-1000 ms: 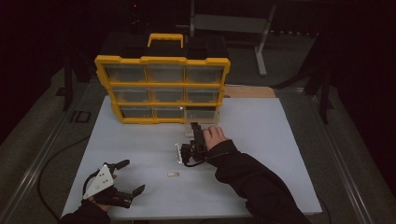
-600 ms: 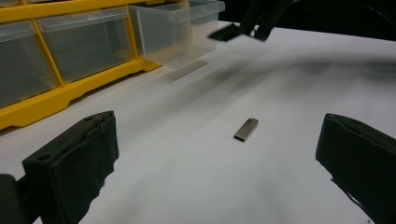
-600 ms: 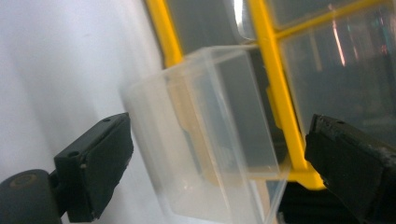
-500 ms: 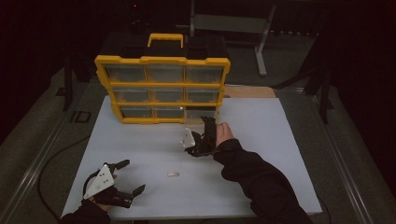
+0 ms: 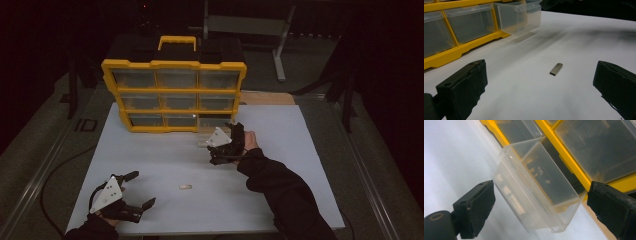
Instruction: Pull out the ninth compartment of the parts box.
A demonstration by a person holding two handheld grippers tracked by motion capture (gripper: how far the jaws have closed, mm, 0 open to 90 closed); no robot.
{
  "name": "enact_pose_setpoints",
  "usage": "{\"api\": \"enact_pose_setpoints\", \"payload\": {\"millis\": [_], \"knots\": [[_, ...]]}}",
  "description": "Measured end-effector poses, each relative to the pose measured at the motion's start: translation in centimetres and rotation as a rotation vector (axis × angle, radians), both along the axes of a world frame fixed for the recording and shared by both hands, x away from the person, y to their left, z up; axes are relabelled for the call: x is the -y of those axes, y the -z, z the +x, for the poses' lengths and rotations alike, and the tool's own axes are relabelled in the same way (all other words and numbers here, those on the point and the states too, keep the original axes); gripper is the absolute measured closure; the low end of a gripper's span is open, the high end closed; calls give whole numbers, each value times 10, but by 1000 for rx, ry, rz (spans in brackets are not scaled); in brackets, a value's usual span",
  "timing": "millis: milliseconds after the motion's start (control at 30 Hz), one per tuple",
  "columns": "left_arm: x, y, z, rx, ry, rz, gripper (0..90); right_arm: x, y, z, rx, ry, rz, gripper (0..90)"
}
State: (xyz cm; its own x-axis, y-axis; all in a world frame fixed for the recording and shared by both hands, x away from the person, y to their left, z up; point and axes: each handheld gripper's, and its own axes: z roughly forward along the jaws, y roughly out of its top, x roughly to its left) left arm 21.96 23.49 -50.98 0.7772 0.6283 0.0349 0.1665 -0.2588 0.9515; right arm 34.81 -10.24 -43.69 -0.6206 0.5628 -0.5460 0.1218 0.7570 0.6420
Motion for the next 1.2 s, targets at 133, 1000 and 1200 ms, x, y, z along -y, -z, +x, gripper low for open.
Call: {"api": "enact_pose_setpoints", "payload": {"millis": [133,1000,1200], "knots": [[0,0,0,0,-1,-2,0,12,-2,2,-29,17,60,75],[1,0,0,-1,-1,9,0,95,5,-17,-99,43,254,76],[1,0,0,-1,-2,9,0,112,17,-23,-140,54,303,75]]}}
